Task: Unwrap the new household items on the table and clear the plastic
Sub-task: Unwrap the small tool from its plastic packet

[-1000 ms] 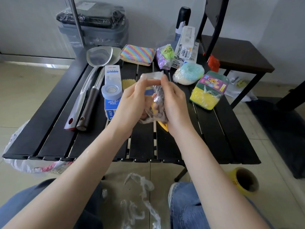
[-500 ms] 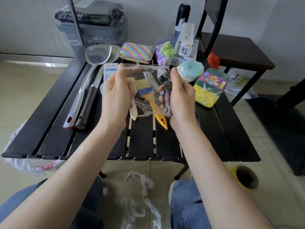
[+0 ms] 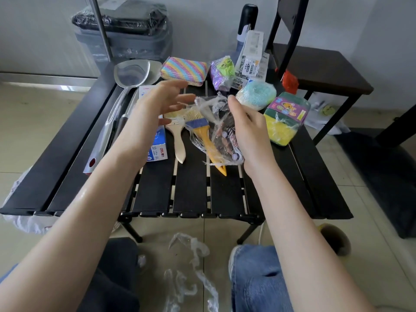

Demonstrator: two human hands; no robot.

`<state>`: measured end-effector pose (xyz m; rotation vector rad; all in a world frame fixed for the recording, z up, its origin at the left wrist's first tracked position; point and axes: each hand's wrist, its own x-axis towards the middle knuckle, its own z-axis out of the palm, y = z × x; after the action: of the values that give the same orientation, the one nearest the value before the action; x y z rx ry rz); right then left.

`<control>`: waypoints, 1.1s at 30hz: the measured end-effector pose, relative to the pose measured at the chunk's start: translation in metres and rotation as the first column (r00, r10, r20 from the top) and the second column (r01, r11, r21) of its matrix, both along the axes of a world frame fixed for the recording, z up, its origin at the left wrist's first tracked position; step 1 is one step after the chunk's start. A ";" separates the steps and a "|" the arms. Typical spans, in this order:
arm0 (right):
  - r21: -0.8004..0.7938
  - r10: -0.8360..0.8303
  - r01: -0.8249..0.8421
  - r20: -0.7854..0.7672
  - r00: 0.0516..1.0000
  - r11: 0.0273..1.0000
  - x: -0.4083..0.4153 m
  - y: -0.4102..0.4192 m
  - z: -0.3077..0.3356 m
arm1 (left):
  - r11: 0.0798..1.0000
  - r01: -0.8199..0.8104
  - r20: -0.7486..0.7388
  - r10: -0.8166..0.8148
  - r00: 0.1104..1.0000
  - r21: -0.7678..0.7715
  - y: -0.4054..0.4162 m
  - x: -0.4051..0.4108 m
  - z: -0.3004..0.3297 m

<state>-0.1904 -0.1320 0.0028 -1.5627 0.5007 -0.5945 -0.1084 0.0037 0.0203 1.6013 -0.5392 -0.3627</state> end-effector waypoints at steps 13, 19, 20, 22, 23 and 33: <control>-0.063 0.037 -0.034 0.041 0.998 0.997 0.002 0.009 0.000 | 0.983 -0.116 0.043 0.123 0.992 -0.141 -0.015 -0.015 -0.013; 0.180 0.096 -0.097 0.015 0.995 0.979 0.001 0.007 0.007 | 0.944 -0.069 -0.246 -0.013 0.969 -0.322 -0.017 -0.013 -0.011; 0.224 0.102 -0.099 -0.005 0.995 0.970 0.001 0.006 0.006 | 0.935 -0.063 -0.297 -0.047 0.954 -0.350 -0.018 -0.012 -0.012; 0.307 0.147 -0.130 -0.033 0.989 0.943 0.001 0.005 0.005 | 0.910 -0.084 -0.372 -0.080 0.925 -0.406 -0.020 -0.013 -0.011; 0.349 0.174 -0.153 -0.029 0.984 0.925 0.002 0.005 0.004 | 0.902 -0.113 -0.395 -0.067 0.916 -0.416 -0.021 -0.014 -0.010; 0.706 0.195 -0.226 0.126 0.973 0.671 0.001 0.000 -0.002 | 0.989 0.103 -0.398 -0.139 0.907 -0.109 -0.012 0.000 -0.019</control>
<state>-0.1889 -0.1319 0.0010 -0.8251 0.4375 -0.1930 -0.1084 -0.0081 0.0016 1.3621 -0.3292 -0.7375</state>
